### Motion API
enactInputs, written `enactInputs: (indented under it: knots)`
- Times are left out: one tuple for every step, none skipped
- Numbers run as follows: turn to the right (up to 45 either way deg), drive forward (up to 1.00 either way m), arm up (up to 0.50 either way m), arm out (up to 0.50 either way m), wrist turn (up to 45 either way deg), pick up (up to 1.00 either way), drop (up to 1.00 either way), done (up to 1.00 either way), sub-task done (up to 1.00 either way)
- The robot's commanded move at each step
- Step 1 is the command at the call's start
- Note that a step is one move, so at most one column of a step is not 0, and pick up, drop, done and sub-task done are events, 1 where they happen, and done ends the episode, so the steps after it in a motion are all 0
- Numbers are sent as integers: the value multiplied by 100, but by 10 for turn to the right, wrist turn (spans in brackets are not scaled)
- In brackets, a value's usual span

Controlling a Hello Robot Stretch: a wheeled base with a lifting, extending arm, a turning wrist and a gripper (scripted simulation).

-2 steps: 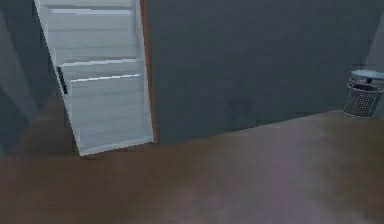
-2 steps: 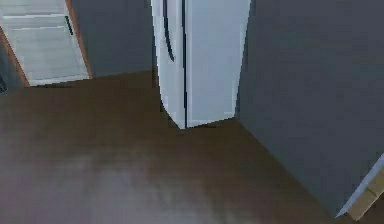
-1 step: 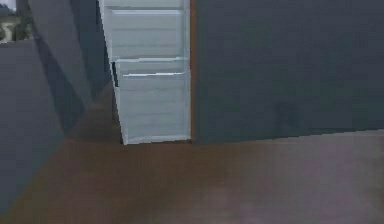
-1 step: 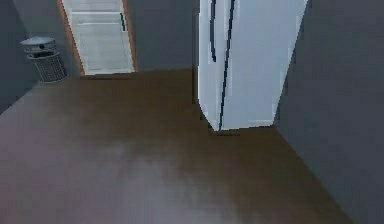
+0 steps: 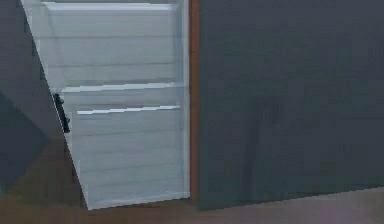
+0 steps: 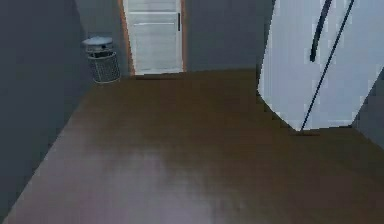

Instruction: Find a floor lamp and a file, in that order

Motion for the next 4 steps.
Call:
enactInputs:
  knots:
    - [-450, 0, 0, 0, 0, 0, 0, 0, 0]
    - [-30, 0, 0, 0, 0, 0, 0, 0, 0]
    - [0, 100, 0, 0, 0, 0, 0, 0, 0]
    - [0, 45, 0, 0, 0, 0, 0, 0, 0]
